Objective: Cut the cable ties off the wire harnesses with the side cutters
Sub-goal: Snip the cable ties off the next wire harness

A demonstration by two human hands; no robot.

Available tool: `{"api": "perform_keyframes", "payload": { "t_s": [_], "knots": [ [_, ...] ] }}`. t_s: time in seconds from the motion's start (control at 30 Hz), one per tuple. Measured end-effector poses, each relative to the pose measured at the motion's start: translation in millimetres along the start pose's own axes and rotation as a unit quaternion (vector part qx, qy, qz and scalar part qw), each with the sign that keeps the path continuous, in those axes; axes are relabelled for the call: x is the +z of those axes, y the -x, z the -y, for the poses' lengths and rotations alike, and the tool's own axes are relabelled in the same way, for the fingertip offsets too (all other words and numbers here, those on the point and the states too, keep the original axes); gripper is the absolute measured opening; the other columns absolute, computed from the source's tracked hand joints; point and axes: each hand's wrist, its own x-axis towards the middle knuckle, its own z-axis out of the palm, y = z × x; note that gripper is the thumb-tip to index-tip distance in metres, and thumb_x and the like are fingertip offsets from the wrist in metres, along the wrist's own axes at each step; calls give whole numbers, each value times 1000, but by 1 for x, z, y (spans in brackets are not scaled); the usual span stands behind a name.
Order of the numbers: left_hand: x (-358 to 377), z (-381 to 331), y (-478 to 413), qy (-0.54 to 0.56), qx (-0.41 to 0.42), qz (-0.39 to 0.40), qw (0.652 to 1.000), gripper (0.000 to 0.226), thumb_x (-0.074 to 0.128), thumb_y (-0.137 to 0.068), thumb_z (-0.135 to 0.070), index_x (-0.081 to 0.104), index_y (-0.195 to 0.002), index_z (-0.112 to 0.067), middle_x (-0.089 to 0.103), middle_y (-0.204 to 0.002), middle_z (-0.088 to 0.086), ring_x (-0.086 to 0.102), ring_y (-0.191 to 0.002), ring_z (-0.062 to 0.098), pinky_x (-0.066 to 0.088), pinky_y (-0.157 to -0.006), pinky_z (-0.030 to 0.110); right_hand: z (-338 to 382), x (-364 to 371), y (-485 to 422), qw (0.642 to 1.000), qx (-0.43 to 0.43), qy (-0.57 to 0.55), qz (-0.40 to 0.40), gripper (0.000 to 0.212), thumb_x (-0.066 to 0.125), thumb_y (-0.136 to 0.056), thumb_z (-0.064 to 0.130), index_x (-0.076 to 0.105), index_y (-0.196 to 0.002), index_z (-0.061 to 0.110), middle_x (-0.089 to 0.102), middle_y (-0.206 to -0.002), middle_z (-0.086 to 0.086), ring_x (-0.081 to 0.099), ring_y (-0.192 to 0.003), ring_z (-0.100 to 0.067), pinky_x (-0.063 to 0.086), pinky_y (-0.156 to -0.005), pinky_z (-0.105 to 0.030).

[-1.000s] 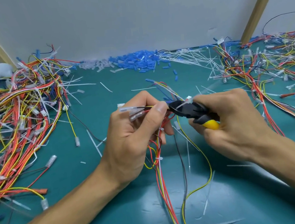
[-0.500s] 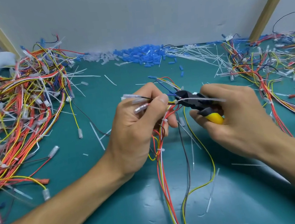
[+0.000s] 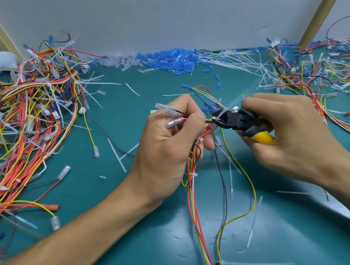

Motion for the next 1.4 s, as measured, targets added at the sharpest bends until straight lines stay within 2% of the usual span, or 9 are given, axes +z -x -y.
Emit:
{"api": "perform_keyframes", "payload": {
  "t_s": [0.17, 0.33, 0.5, 0.6, 0.7, 1.0, 1.2, 1.33, 1.4],
  "knots": [
    [2, 0, 0, -14, -2, 9, 1000, 21, 50, -98, -16, 48, -78, -9, 62, -65, 17, 43, -52, 27, 36, -47, 23, 0, -6, 3, 999, 25, 9, 30, 19, 61, -75, 20, 43, -67, 21, 37, -55, -2, 33, -58, -33, 32, -50, -39],
    [2, 1, 1, -23, 1, 8, 1000, 22, 51, -98, -19, 50, -79, -9, 61, -65, 19, 42, -50, 33, 34, -47, 29, 6, -5, 2, 999, 12, 13, 43, 28, 68, -79, 18, 42, -74, 25, 44, -62, 5, 42, -64, -34, 44, -56, -46],
    [3, 2, 2, -35, -4, 16, 999, 22, 52, -99, -21, 49, -79, -10, 61, -64, 17, 41, -50, 35, 32, -47, 32, 2, -7, 3, 998, 22, 24, 49, 18, 56, -68, 16, 40, -68, 21, 37, -57, -3, 35, -62, -38, 42, -51, -49],
    [2, 2, 3, -40, 3, 17, 999, 22, 51, -99, -20, 50, -80, -10, 61, -64, 17, 42, -51, 40, 32, -47, 36, 4, -3, 2, 998, 11, 24, 57, 31, 62, -70, 10, 36, -73, 26, 40, -65, 4, 38, -66, -35, 44, -55, -51],
    [0, 1, 1, -47, 0, 13, 999, 22, 51, -99, -21, 50, -79, -12, 61, -63, 17, 42, -51, 40, 33, -47, 34, 5, -1, 2, 998, 9, 28, 57, 24, 61, -70, 14, 39, -78, 22, 43, -72, 2, 41, -70, -36, 45, -58, -52],
    [1, 6, 5, -22, -23, 36, 999, 25, 50, -101, -23, 48, -79, -9, 60, -63, 17, 43, -50, 25, 35, -46, 27, 8, -11, 3, 995, 36, 39, 87, 13, 47, -57, 16, 45, -65, 27, 41, -55, -4, 39, -61, -38, 42, -52, -41],
    [-1, 3, 3, -12, -20, 23, 999, 24, 50, -101, -21, 48, -78, -11, 60, -63, 19, 41, -48, 27, 33, -44, 25, 12, -3, 1, 997, 22, 22, 75, 18, 49, -63, 16, 38, -76, 23, 39, -67, 6, 37, -69, -34, 44, -57, -50],
    [0, 2, 4, -15, -15, 23, 1000, 24, 49, -100, -20, 48, -78, -10, 60, -61, 18, 42, -48, 27, 34, -45, 26, 8, -8, 3, 997, 25, 18, 75, 15, 47, -61, 15, 37, -68, 24, 33, -60, -8, 31, -63, -40, 37, -51, -46],
    [2, 2, 5, -25, -14, 29, 999, 25, 50, -100, -20, 48, -78, -10, 60, -61, 18, 44, -49, 26, 36, -47, 25, 11, -10, 3, 996, 35, 21, 85, 13, 47, -62, 17, 49, -71, 25, 39, -61, -8, 35, -64, -41, 41, -54, -46]
  ]
}}
